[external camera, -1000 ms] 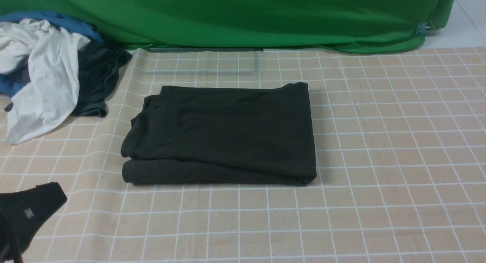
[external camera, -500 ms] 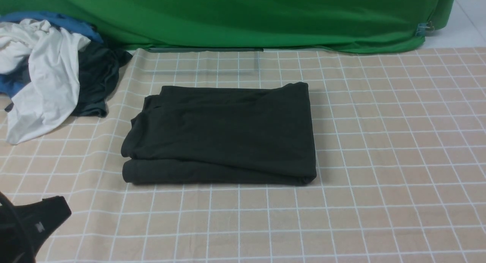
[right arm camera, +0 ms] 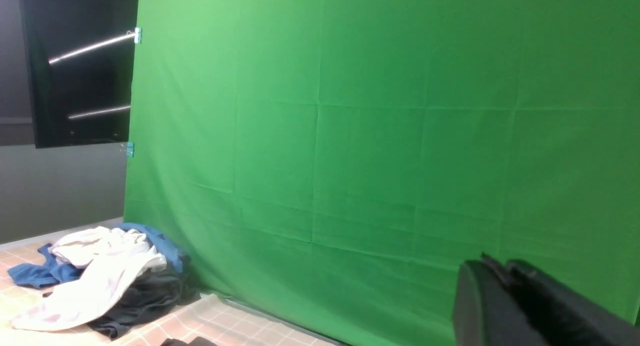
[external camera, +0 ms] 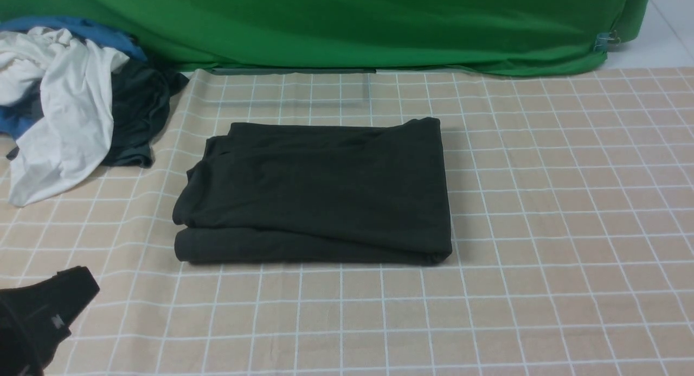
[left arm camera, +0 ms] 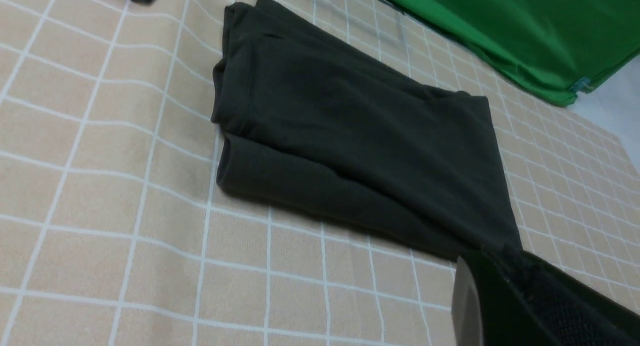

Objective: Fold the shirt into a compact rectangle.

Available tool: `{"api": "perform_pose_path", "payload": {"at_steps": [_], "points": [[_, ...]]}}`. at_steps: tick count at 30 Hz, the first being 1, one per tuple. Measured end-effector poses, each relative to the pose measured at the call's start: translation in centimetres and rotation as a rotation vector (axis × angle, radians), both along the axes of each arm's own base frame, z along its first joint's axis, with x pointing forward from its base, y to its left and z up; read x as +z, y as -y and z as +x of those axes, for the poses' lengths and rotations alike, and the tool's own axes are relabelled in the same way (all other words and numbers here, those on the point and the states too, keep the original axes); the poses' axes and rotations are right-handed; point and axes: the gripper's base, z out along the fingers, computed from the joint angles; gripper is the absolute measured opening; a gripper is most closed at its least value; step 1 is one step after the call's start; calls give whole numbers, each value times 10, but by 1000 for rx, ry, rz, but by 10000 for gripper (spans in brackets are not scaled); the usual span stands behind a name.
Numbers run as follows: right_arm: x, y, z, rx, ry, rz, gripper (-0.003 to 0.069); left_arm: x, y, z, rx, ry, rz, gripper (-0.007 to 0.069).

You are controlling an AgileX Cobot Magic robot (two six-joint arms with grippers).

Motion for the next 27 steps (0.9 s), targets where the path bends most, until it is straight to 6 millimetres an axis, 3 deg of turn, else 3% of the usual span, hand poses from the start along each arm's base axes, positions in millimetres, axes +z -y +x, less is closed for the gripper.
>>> {"api": "perform_pose_path", "payload": {"at_steps": [17, 27], "points": [[0, 0, 0, 0, 0, 0, 112, -1, -2, 1, 4, 16, 35, 13], [0, 0, 0, 0, -1, 0, 132, 20, -5, 7, 65, 250, -16, 13]]}}
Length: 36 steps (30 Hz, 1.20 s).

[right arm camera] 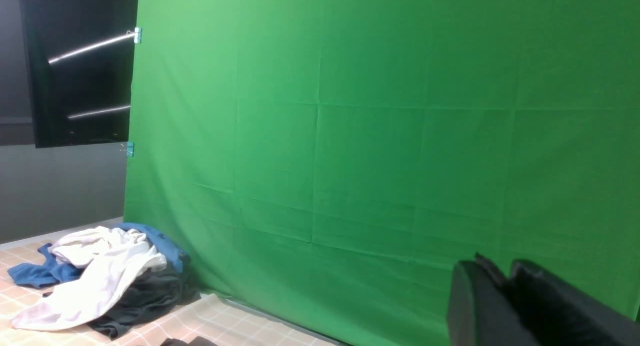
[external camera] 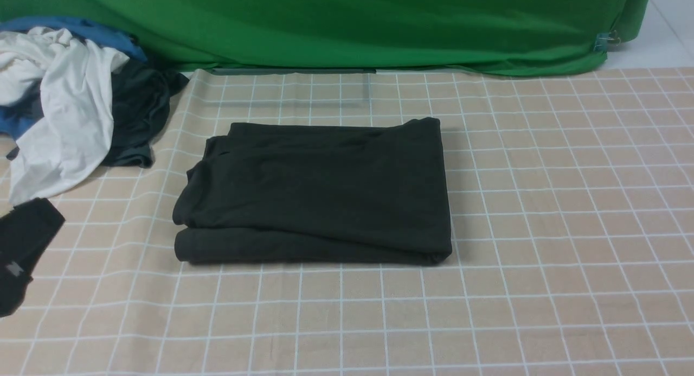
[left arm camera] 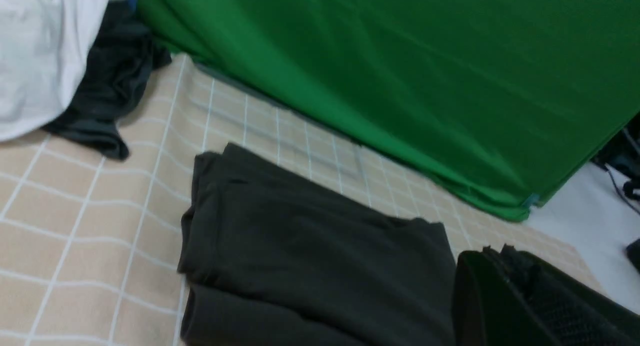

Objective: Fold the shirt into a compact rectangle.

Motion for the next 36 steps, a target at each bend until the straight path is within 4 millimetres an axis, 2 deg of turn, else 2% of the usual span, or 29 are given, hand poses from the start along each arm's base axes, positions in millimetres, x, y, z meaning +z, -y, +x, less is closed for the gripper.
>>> {"api": "perform_pose_path", "payload": {"at_steps": [21, 26, 29, 33, 36], "points": [[0, 0, 0, 0, -1, 0, 190, -3, -4, 1, 16, 14, 159, 13], [0, 0, 0, 0, -1, 0, 197, -23, -7, 1, 51, 93, 220, 13], [0, 0, 0, 0, -1, -1, 203, -48, -11, -7, 104, 144, 232, 13], [0, 0, 0, 0, -2, -1, 219, -86, -16, -16, 171, 131, 238, 13], [0, 0, 0, 0, -2, -1, 228, -100, -18, -22, 197, 131, 246, 13]]}}
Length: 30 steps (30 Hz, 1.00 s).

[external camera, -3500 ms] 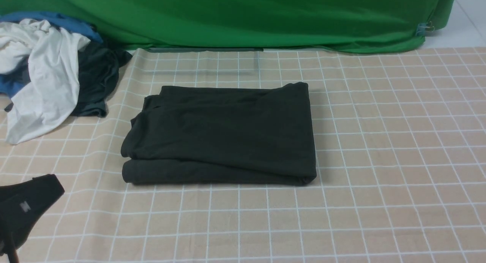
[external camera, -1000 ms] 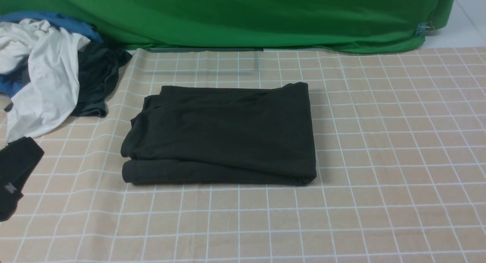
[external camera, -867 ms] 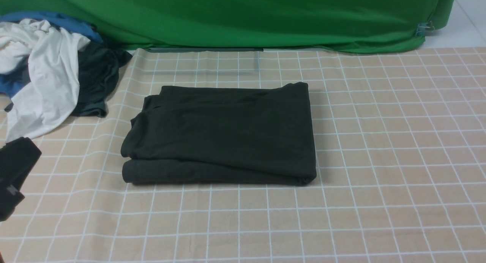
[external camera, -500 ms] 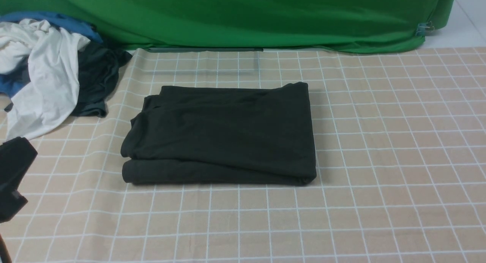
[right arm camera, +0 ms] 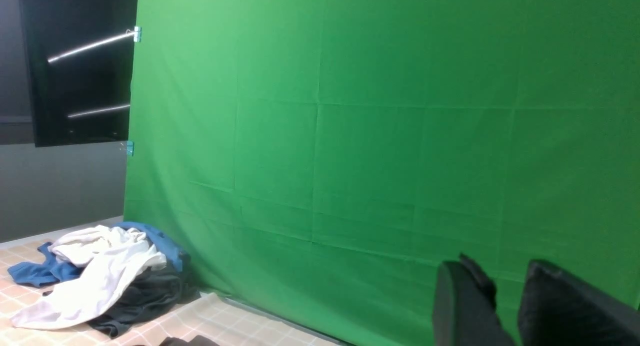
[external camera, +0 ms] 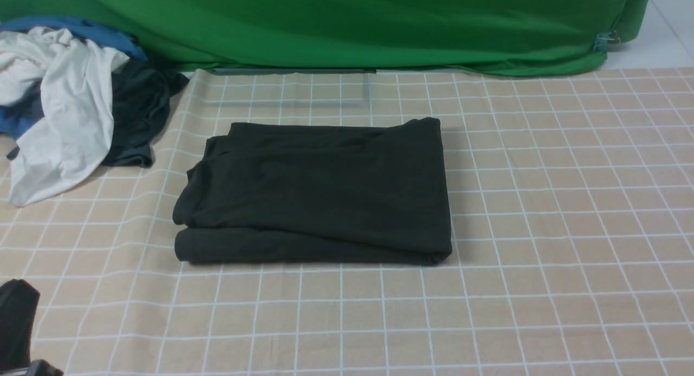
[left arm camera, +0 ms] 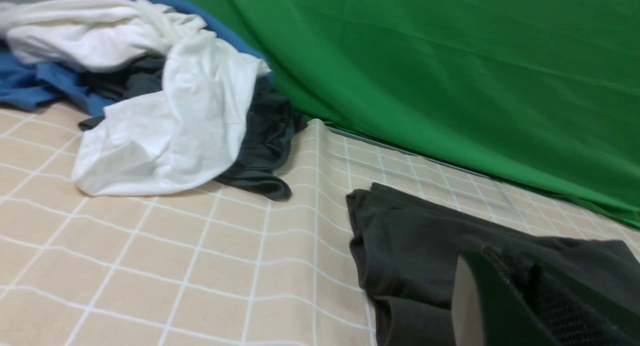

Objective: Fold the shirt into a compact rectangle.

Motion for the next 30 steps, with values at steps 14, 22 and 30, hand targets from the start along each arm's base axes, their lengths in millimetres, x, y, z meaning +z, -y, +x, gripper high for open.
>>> {"api": "perform_pose_path", "payload": {"at_steps": [14, 22, 30], "points": [[0, 0, 0, 0, -3, -1, 236, -13, 0, -3, 1, -127, 25, 13], [0, 0, 0, 0, -3, -1, 237, -13, 0, -3, 1, -127, 25, 13], [0, 0, 0, 0, -3, -1, 237, -13, 0, -3, 1, -127, 25, 13]]}}
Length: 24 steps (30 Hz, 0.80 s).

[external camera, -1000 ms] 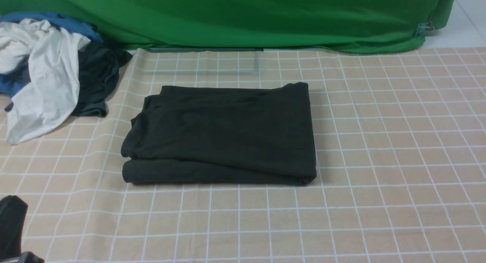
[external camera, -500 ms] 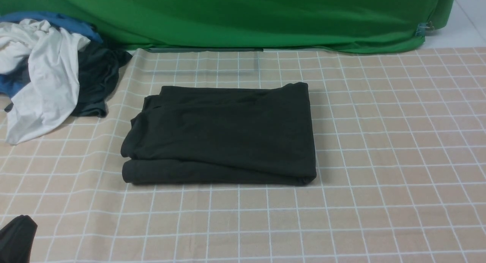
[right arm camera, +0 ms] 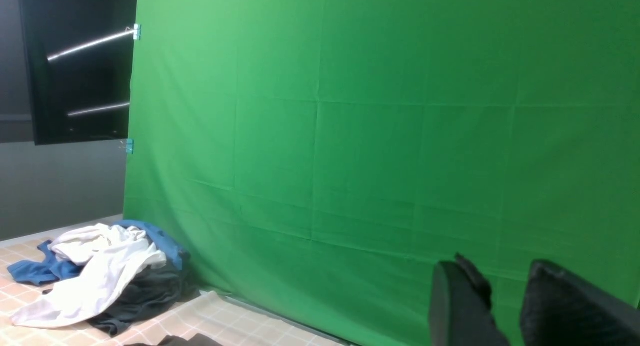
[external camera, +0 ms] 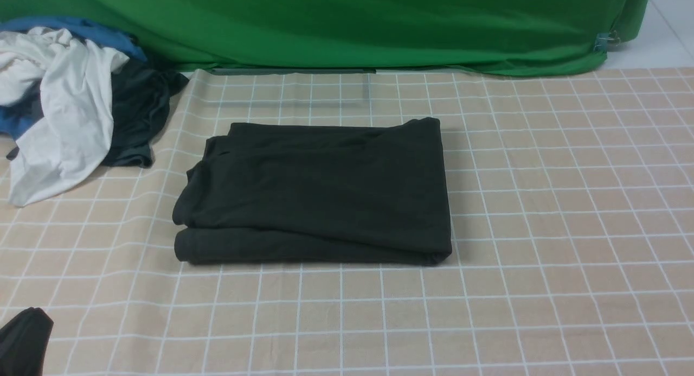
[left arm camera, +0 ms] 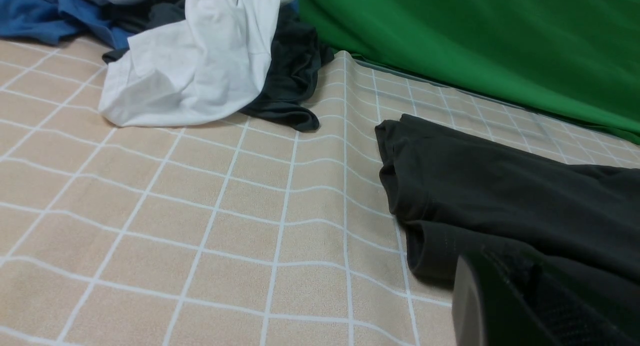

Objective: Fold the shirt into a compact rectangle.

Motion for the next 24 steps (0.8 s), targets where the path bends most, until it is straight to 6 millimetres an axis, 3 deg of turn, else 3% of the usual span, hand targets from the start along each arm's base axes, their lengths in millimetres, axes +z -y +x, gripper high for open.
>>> {"api": "perform_pose_path", "payload": {"at_steps": [15, 20, 21, 24], "points": [[-8, -1, 2, -6, -4, -3, 237, 0, 0, 0, 0, 0, 0, 13], [-37, -5, 17, -125, -81, -38, 237, 0, 0, 0, 0, 0, 0, 13], [-58, -6, 26, -208, -143, -63, 237, 0, 0, 0, 0, 0, 0, 13], [-95, -3, 38, -330, -251, -95, 237, 0, 0, 0, 1, 0, 0, 13]]}}
